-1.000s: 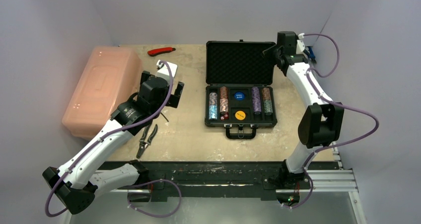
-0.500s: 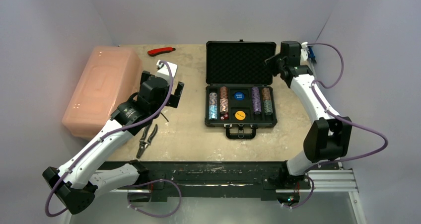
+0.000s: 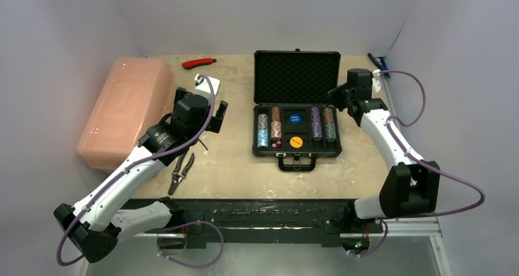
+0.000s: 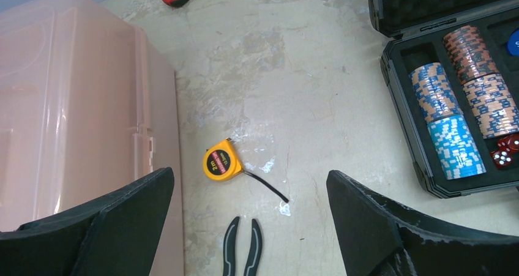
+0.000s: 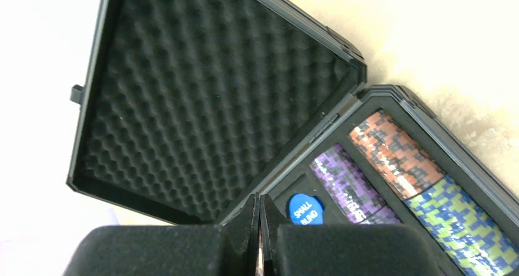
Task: Pack up texas hold em set
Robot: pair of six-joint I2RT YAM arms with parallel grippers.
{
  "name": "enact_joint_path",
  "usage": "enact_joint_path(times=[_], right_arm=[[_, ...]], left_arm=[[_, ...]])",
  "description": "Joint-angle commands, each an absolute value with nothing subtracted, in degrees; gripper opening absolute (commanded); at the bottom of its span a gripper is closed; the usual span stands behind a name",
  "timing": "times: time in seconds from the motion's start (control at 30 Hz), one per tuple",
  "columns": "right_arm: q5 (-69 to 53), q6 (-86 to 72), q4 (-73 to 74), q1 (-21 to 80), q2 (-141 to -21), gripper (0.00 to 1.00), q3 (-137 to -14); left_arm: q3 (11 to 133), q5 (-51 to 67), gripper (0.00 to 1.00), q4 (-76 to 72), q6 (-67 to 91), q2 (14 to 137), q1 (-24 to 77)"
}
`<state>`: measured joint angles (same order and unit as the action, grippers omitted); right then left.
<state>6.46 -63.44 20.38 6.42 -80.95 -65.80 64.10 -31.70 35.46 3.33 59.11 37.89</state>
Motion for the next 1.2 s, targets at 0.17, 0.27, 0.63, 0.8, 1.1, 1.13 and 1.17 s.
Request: enact_joint_path(times=[0.17,0.27,0.63,0.8,1.1,1.13,1.17], right_arm=[[6.59,-63.24,17.91,6.55,-75.88,0.00,-58.63],[6.59,-62.98,17.83,6.54,-75.15,0.00,-57.09],[7.92,-60.94,18.86,6.59,-71.88,0.00,-53.90],[8.51,-60.54,19.57,6.57,-71.02,0.00,-54.00],[5.33,-48.62,26.59,5.87,-90.96,0.60,-85.94],[5.90,-47.88,26.86,5.82,-92.89,0.67,-89.15],[6.65,-47.05,27.53,5.63,-95.05,0.71,-92.49]], left_arm=[[63.90,-32.16,0.96,33.82,2.23,59.65,37.63],[63.90,-32.25,0.96,33.76,2.23,59.92,37.67],[64.04,-32.66,0.95,33.93,2.05,60.32,37.69],[63.90,-32.86,0.95,33.90,2.06,59.91,37.64],[63.81,-32.74,0.95,34.02,2.04,59.82,37.67],[63.81,-32.73,0.95,34.00,1.99,59.77,37.69],[63.81,-32.78,0.95,33.90,1.94,59.83,37.66]])
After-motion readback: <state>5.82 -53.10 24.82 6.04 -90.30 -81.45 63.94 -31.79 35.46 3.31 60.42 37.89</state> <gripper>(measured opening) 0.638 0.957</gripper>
